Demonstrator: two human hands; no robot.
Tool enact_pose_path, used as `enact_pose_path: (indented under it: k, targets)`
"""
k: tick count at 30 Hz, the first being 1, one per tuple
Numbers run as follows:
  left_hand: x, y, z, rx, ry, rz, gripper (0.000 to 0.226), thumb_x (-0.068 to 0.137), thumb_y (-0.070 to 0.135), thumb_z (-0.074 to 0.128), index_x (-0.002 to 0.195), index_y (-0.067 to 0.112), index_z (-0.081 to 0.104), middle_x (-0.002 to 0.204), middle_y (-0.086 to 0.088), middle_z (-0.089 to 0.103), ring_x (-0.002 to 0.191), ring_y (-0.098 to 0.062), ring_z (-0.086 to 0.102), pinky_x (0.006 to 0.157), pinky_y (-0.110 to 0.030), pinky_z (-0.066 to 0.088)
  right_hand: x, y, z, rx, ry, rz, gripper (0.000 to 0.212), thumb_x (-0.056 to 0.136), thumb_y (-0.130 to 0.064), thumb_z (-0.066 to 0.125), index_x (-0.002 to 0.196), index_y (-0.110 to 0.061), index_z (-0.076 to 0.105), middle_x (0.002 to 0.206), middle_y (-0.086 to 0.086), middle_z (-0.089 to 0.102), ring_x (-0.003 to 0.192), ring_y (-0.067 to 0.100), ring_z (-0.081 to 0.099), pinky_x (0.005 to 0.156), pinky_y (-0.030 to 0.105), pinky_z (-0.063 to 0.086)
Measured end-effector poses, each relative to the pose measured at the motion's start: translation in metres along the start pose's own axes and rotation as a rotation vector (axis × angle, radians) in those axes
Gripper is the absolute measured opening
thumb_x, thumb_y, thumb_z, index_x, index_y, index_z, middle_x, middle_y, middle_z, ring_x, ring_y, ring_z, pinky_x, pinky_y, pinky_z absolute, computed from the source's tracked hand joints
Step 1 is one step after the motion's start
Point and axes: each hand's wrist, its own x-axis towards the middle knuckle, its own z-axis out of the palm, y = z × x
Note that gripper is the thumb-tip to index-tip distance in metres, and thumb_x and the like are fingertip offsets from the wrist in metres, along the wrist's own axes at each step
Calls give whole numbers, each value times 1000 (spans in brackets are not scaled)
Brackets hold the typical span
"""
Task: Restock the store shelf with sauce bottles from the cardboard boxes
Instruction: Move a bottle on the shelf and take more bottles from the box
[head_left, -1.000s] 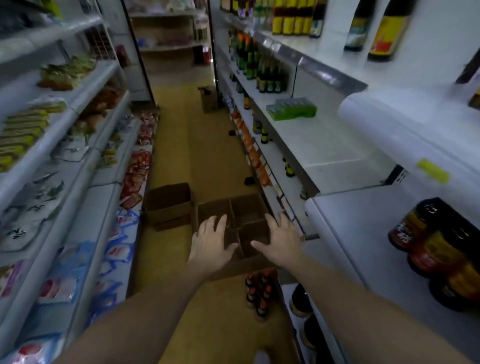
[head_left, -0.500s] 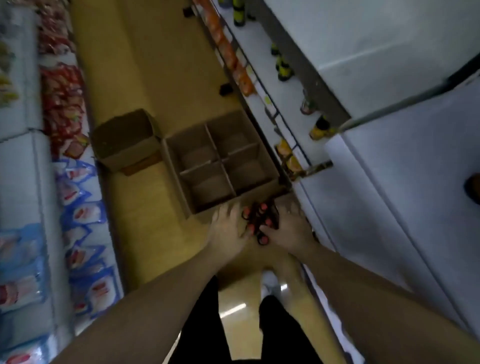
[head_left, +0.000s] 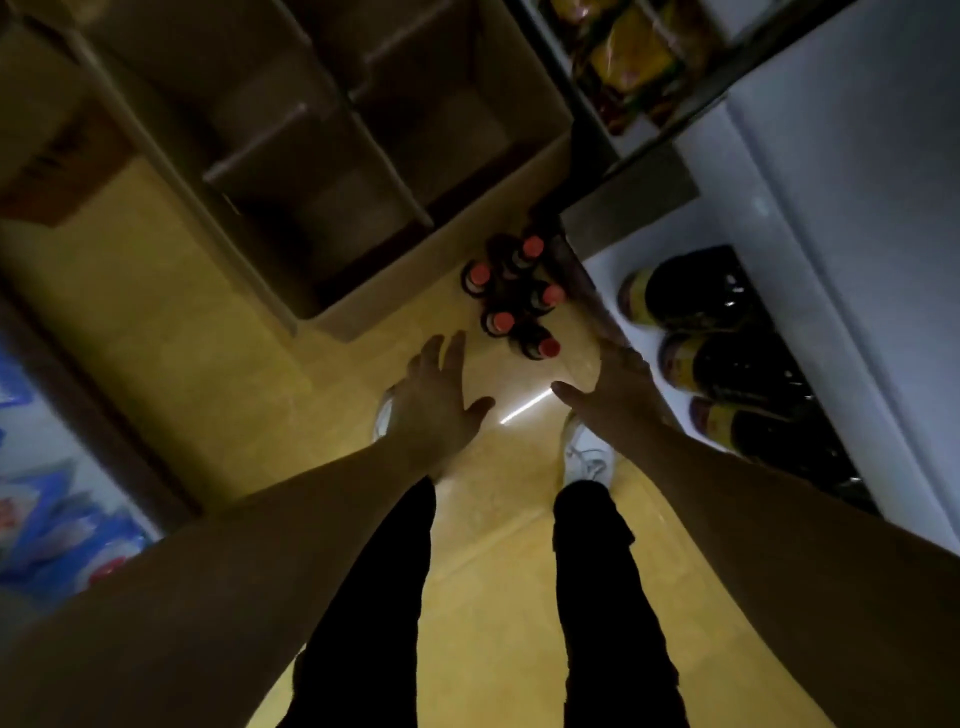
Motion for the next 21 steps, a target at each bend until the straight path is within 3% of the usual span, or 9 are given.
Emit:
enact_pose_path:
  k: [3, 7, 12, 16, 21]
  targets:
    - [29, -20, 39, -43, -23, -52, 97, 94, 57, 64, 165, 21, 9, 170, -13, 17, 152, -34, 25, 118, -54, 36, 43, 11, 31, 64, 28, -15, 97, 89, -53, 73, 162, -13, 23, 165, 16, 27, 152, 36, 27, 119, 46, 27]
    - [60, -38, 86, -55, -66, -97, 97, 95, 57, 64, 165, 22, 7, 171, -12, 12, 155, -35, 18, 123, -55, 27, 90, 23, 65, 232, 92, -12, 100, 82, -51, 81, 160, -14, 30, 161, 12, 38, 147, 32, 37, 116, 47, 38]
    - [88, -40, 126, -110, -61, -161, 98, 93, 58, 66, 165, 21, 12, 170, -13, 14, 155, -35, 22, 122, -52, 25, 124, 35, 92, 250, 37, -75, 101, 78, -44, 87, 158, -17, 32, 161, 7, 37, 147, 28, 37, 114, 39, 37]
    - [106, -32, 156, -232, -54, -195, 97, 92, 55, 69, 164, 19, 15, 169, -13, 19, 153, -35, 24, 120, -50, 30, 140, 35, 109, 342, 99, -143, 84, 79, -33, 89, 151, -20, 46, 152, 1, 50, 140, 20, 45, 108, 29, 38]
    - [116, -23, 178, -405, -23, -242, 89, 95, 50, 68, 163, 18, 22, 166, -12, 26, 150, -32, 31, 116, -45, 35, 155, 39, 128, 441, 156, -164, 75, 74, -30, 91, 140, -21, 58, 139, -4, 63, 132, 17, 55, 111, 43, 47]
